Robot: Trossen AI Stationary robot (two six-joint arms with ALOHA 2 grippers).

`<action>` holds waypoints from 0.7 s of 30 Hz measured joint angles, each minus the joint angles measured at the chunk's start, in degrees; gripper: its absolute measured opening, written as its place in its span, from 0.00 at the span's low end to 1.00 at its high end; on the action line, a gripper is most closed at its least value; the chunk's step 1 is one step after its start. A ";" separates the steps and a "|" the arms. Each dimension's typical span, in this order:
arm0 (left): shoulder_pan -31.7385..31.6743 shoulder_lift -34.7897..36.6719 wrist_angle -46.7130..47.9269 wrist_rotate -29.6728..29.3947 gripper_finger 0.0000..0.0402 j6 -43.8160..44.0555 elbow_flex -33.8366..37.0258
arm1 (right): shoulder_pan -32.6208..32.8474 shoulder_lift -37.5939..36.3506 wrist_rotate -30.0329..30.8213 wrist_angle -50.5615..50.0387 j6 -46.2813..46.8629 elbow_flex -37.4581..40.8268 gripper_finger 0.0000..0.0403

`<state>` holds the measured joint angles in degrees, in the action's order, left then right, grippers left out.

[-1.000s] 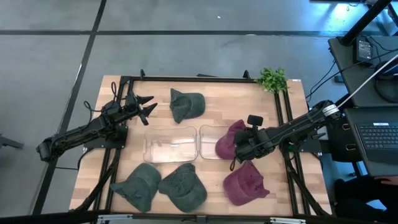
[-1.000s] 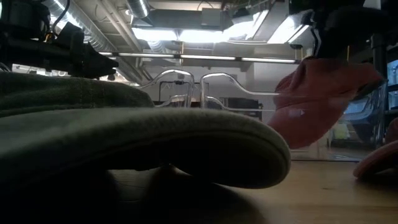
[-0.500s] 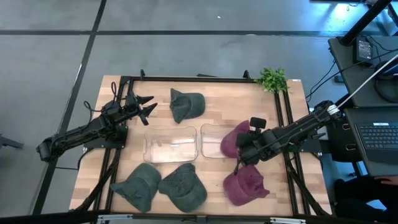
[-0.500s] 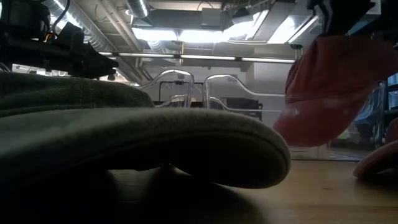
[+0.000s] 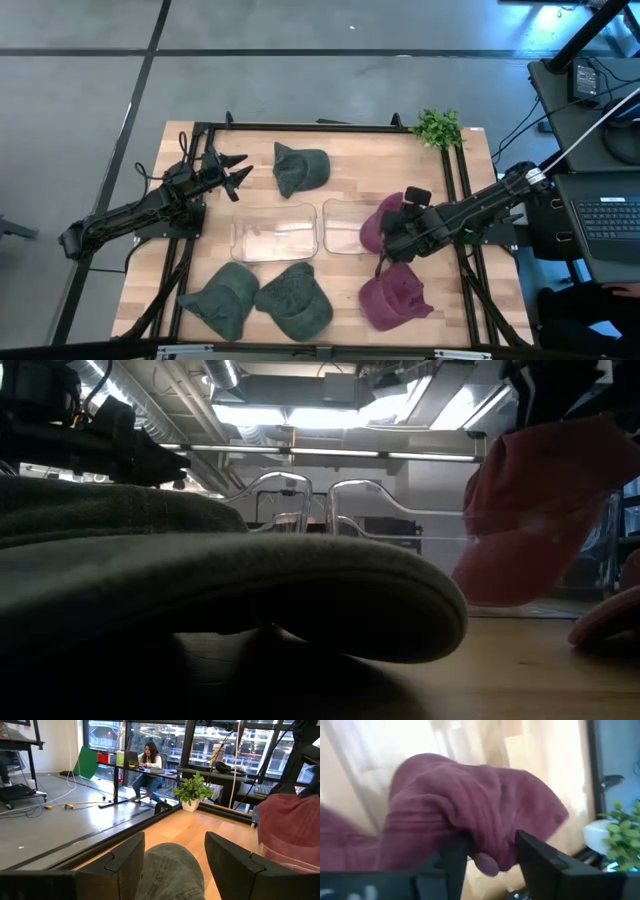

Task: Pick & Place hat
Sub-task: Put the top red cap into the right transparent bin, then put the top black cap into the left transparent bin

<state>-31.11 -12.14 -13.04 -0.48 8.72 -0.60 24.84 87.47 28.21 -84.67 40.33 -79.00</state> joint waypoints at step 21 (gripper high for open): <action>0.00 -0.22 -0.20 8.57 0.51 5.69 -1.35 | 1.25 -30.35 3.90 18.85 2.99 21.37 0.50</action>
<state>-31.11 -12.36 -13.23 8.09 14.41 -1.95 26.09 57.12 32.11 -65.82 43.32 -57.63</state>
